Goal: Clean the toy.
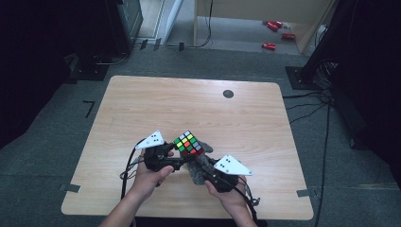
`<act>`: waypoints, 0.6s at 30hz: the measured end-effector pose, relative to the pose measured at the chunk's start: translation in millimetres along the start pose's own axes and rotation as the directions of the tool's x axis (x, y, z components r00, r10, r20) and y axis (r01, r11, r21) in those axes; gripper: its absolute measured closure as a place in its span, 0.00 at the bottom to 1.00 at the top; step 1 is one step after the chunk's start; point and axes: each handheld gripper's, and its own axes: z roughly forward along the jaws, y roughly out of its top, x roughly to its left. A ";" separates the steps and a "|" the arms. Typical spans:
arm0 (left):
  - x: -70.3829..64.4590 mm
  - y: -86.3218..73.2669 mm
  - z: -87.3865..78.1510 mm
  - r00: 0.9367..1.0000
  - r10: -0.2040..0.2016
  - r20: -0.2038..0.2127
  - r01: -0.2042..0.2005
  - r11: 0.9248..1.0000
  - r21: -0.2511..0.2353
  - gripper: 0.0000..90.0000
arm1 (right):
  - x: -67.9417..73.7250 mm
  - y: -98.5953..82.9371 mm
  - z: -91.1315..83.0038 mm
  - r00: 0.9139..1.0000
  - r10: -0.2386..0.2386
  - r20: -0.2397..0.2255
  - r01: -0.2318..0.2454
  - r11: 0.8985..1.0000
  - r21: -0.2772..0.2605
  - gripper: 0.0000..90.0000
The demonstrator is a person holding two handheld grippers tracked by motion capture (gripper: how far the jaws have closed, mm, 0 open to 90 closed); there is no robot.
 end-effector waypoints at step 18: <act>-1.2 -1.3 3.2 1.000 0.013 -0.010 -0.013 1.000 0.022 0.39 | -5.9 -2.7 0.6 0.999 0.033 0.009 -0.033 0.999 0.004 0.84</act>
